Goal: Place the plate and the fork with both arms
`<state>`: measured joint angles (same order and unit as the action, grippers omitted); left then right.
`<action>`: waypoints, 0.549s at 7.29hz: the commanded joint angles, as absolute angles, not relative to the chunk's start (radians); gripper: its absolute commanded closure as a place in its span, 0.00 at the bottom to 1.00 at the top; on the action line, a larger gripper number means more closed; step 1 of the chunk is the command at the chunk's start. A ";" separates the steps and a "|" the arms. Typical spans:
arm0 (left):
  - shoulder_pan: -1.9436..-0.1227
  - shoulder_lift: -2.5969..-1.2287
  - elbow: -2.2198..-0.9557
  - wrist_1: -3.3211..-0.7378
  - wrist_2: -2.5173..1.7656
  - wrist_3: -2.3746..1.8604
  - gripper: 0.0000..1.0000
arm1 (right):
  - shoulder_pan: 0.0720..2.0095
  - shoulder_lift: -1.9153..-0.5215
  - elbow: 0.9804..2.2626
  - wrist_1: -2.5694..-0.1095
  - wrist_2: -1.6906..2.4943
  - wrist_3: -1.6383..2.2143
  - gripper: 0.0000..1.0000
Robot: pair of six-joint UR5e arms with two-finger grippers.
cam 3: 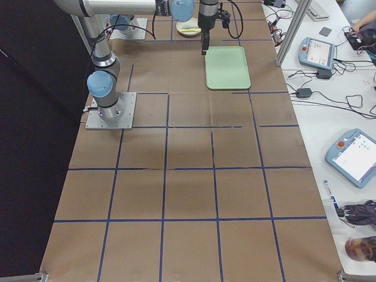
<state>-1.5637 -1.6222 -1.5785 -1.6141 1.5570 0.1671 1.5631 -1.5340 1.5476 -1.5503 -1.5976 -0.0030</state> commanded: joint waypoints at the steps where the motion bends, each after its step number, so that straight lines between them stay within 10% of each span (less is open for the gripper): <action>1: -1.562 -1.621 -1.580 -1.614 1.557 0.167 0.01 | 1.563 -1.534 1.546 -1.551 -1.595 -0.003 0.00; 4: -1.493 -1.580 -1.659 -1.615 1.557 0.297 0.01 | 1.563 -1.534 1.546 -1.551 -1.595 -0.003 0.00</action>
